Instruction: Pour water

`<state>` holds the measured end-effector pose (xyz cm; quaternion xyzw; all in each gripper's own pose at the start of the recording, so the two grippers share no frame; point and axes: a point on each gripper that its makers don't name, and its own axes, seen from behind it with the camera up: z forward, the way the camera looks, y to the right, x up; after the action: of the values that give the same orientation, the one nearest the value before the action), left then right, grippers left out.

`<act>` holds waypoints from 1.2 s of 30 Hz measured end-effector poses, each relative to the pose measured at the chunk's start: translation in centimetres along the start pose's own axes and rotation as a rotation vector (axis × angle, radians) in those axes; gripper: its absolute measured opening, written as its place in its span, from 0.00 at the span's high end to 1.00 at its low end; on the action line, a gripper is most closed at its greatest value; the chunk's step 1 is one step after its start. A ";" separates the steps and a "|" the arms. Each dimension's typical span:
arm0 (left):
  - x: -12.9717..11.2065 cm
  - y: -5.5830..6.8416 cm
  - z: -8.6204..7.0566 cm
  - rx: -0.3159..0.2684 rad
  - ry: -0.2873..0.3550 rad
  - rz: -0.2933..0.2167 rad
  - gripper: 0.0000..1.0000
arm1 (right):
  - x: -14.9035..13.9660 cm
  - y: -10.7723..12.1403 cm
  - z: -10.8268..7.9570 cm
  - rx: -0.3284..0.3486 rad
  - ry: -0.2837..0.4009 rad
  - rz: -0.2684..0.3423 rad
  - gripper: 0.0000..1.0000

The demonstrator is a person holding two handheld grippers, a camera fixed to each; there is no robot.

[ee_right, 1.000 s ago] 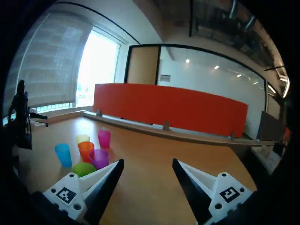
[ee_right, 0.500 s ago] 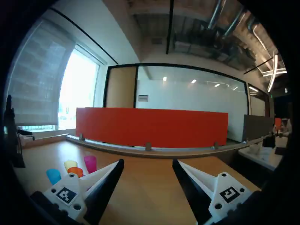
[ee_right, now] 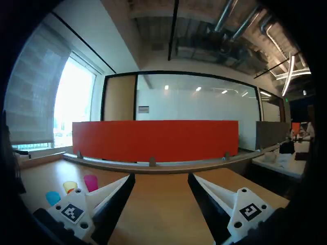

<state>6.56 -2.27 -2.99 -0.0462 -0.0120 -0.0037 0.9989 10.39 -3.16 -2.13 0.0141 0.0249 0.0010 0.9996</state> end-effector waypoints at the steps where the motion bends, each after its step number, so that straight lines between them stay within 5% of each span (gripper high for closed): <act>1: -0.2 0.2 0.1 0.003 0.003 0.005 0.09 | 0.0 0.1 0.0 -0.002 0.000 0.000 0.00; 15: -2.5 1.3 1.0 0.056 0.049 0.065 0.09 | -1.3 1.5 0.2 -0.042 -0.044 0.013 0.00; 36: -5.1 2.4 2.6 0.061 0.056 -0.007 0.09 | -2.2 0.5 0.6 -0.023 -0.078 -0.017 0.00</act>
<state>1.39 0.34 -0.78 -0.0157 0.0156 -0.0083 0.9997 8.19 -2.71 -1.41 0.0026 -0.0140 -0.0078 0.9999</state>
